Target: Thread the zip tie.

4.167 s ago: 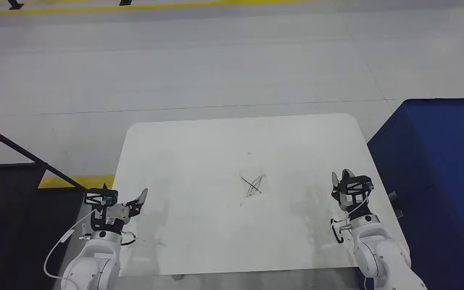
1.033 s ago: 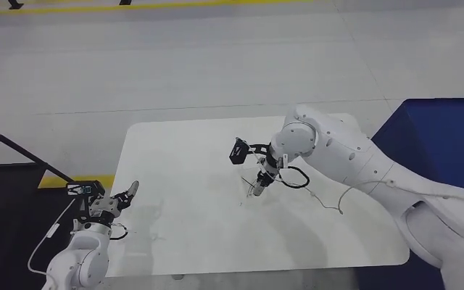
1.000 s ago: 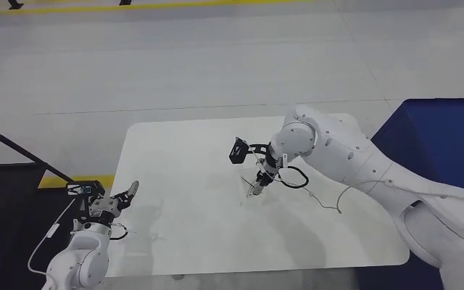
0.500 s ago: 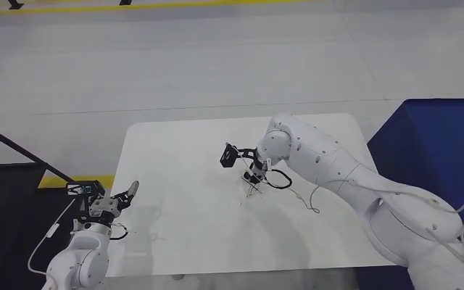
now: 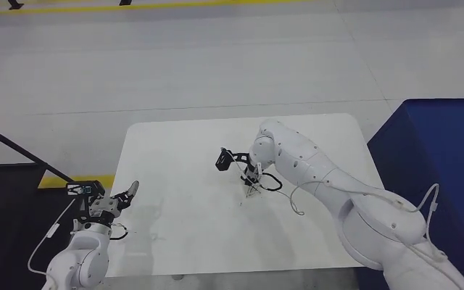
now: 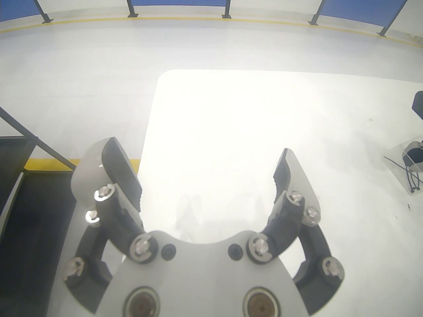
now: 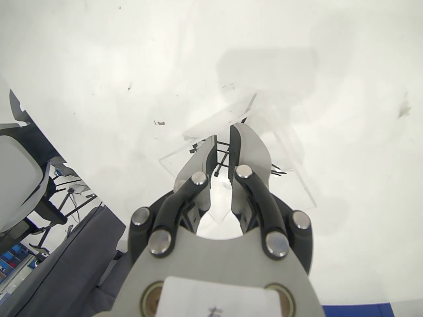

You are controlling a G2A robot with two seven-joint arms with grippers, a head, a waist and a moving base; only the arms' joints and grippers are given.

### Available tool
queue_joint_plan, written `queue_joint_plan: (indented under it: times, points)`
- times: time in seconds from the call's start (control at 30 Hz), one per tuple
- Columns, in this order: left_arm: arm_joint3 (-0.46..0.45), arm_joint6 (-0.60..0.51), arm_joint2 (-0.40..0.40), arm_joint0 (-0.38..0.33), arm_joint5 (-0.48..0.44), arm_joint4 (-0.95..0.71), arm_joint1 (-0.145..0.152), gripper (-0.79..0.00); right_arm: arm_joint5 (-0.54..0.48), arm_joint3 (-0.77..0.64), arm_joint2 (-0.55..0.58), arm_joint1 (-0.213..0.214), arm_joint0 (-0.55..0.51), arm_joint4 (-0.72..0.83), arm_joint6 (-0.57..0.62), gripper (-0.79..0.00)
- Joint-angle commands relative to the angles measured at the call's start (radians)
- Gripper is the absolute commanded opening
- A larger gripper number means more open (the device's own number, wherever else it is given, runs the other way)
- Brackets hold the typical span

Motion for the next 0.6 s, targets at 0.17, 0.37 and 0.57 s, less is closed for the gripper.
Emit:
queue_joint_plan:
  times: [0.17, 0.37, 0.57]
  points:
    - [0.000, 0.000, 0.000, 0.000, 0.000, 0.000, 0.000, 0.000, -0.021, 0.079, 0.000, -0.049, -0.004, -0.029, -0.021, -0.613]
    - [0.000, 0.000, 0.000, 0.000, 0.000, 0.000, 0.000, 0.000, -0.020, 0.139, 0.000, -0.086, -0.013, -0.064, -0.020, -0.665]
    - [0.000, 0.000, 0.000, 0.000, 0.000, 0.000, 0.000, 0.000, -0.032, 0.191, 0.000, -0.113, -0.009, -0.075, -0.032, -0.785]
